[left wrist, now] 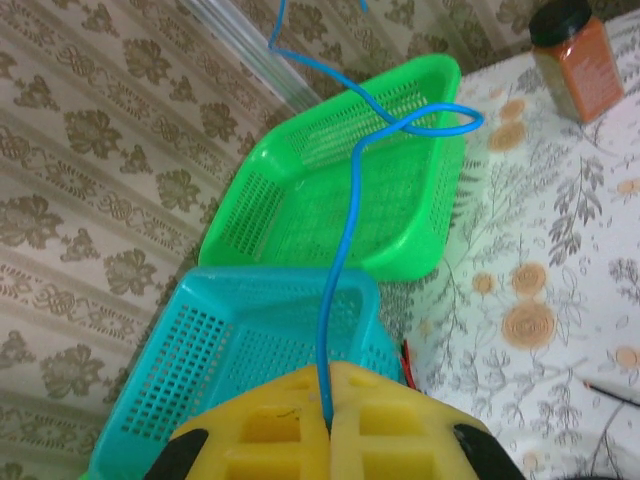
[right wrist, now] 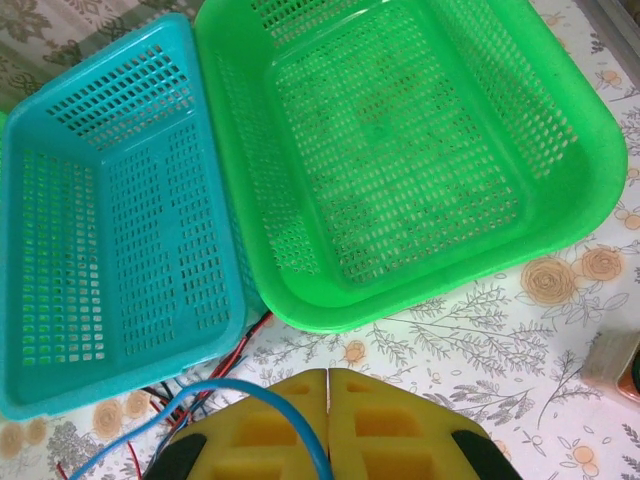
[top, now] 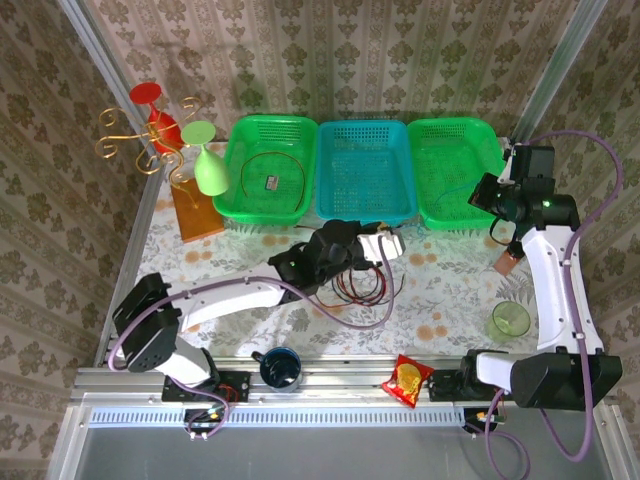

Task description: Untangle the cables

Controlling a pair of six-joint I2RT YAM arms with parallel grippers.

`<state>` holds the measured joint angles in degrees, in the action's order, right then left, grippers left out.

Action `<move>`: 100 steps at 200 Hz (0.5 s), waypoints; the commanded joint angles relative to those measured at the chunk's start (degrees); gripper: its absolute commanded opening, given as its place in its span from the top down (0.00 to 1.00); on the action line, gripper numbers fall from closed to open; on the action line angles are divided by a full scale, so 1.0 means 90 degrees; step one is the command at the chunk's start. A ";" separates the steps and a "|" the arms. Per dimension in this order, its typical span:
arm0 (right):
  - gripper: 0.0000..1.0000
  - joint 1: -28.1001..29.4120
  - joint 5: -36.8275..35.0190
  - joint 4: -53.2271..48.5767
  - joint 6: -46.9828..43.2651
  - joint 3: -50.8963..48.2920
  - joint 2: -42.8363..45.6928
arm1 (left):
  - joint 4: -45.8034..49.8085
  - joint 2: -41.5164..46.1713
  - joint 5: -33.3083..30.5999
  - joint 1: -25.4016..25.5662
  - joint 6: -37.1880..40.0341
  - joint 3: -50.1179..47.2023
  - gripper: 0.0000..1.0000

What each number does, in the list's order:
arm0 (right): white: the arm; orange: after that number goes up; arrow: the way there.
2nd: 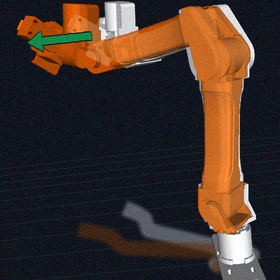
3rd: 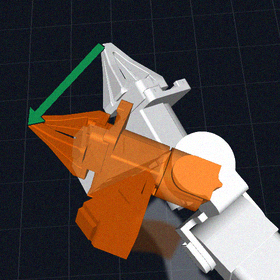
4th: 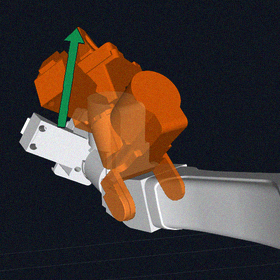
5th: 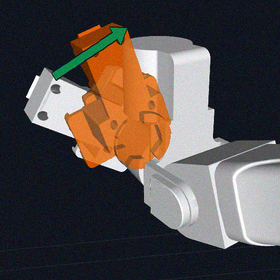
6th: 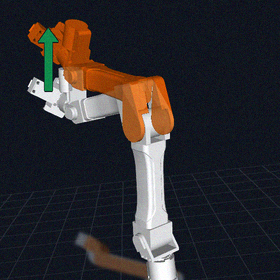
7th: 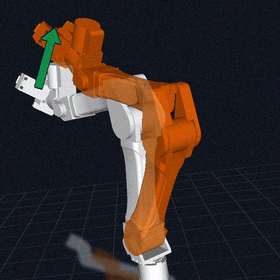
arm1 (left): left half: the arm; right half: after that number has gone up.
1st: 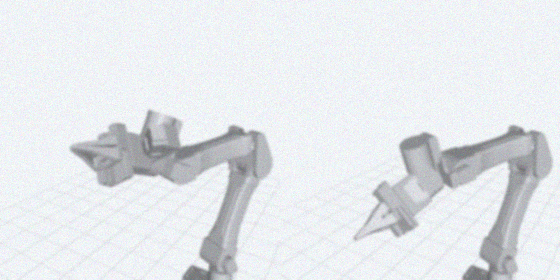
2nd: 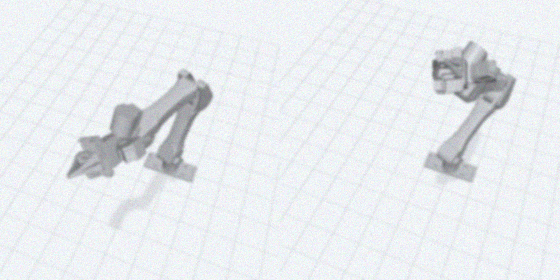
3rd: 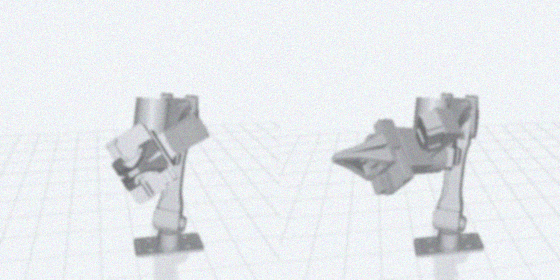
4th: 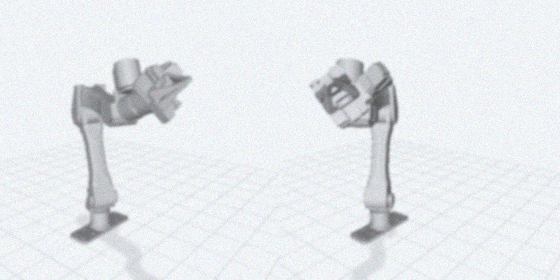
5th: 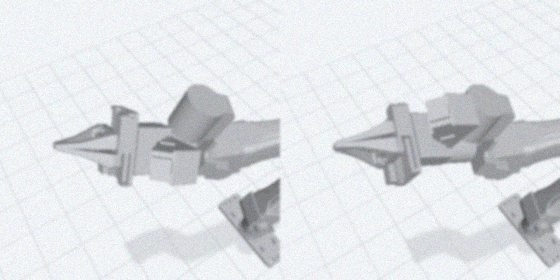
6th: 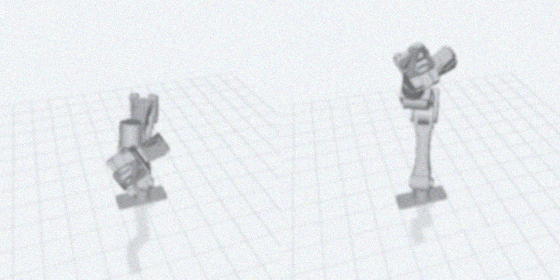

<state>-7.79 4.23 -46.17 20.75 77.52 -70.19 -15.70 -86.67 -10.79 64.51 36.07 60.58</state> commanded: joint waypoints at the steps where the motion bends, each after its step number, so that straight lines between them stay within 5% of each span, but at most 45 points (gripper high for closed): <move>1: 1.00 -0.0062 -0.0213 0.0168 -0.0133 -0.0046 -0.0052 | 0.0190 0.0308 -0.0293 -0.0038 0.0078 -0.0234 1.00; 100: 1.00 -0.0363 -0.0221 0.0185 -0.0209 -0.0137 -0.0158 | 0.0439 0.1164 -0.0683 -0.0146 -0.0061 -0.1028 1.00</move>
<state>-10.00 3.60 -45.54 19.46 77.01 -70.78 -13.30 -78.54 -14.87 63.61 36.05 53.06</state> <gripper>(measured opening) 0.069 0.045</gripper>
